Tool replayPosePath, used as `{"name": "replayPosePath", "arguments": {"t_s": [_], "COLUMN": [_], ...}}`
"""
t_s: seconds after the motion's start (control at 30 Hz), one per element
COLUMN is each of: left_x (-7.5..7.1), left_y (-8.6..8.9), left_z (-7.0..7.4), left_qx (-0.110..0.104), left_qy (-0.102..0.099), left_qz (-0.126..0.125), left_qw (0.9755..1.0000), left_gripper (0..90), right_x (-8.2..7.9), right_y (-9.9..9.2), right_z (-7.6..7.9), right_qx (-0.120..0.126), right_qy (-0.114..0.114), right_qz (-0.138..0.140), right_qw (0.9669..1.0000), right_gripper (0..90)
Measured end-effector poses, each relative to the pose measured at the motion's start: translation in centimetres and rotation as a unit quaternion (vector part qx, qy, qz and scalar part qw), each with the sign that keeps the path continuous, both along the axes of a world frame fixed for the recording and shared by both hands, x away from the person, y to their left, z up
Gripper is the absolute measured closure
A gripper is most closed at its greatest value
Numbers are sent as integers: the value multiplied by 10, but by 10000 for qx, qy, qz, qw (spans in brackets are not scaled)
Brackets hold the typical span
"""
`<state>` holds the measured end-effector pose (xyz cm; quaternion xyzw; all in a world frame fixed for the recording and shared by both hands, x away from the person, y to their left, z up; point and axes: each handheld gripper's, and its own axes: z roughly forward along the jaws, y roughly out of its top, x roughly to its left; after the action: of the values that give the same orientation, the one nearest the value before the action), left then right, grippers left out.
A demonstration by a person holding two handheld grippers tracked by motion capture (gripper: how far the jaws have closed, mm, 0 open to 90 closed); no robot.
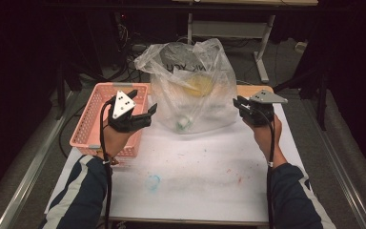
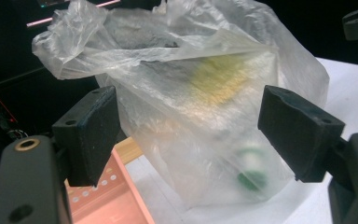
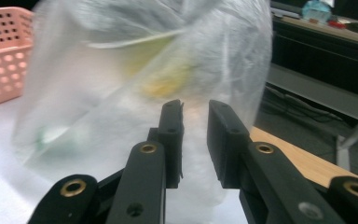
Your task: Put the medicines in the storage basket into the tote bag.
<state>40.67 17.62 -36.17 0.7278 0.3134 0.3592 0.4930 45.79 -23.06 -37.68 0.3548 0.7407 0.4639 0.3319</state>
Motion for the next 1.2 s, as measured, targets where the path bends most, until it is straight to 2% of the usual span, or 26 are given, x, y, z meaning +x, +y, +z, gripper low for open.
{"name": "replayPosePath", "arguments": {"t_s": [0.07, 0.13, 0.27, 0.43, 0.53, 0.6, 0.63, 0.73, 0.9, 1.2], "left_x": [-2, -5, -8, -10, -13, -15, -17, -23, -30, -45], "left_y": [2, 4, 11, 10, 8, 7, 6, 6, 7, 8], "left_z": [-3, -7, -13, -20, -21, -22, -22, -24, -26, -34], "left_qx": [21, 81, 35, 159, 230, 234, 224, 299, 295, 499], "left_qy": [41, 28, 114, 142, 127, 110, 176, 137, 131, 115], "left_qz": [-6, 1, 23, -4, -33, -59, -91, -123, -238, -336], "left_qw": [10000, 10000, 9999, 9998, 9996, 9996, 9996, 9994, 9992, 9981], "left_gripper": [207, 207, 207, 207, 207, 207, 207, 207, 206, 178], "right_x": [-2, -7, -15, -23, -27, -30, -33, -39, -53, -75], "right_y": [1, 2, 3, -1, -6, -10, -11, -13, -15, -12], "right_z": [0, -1, -2, -6, -7, -5, -4, -5, -6, -10], "right_qx": [14, -7, -16, 5, 97, 195, 210, 162, 135, -39], "right_qy": [0, -140, -121, -163, -88, -112, -165, -180, -211, -309], "right_qz": [60, 77, 191, 182, 170, 145, 123, 177, 233, 304], "right_qw": [10000, 9999, 9997, 9997, 9998, 9996, 9996, 9996, 9994, 9991], "right_gripper": [743, 731, 707, 691, 660, 647, 646, 604, 548, 373]}}
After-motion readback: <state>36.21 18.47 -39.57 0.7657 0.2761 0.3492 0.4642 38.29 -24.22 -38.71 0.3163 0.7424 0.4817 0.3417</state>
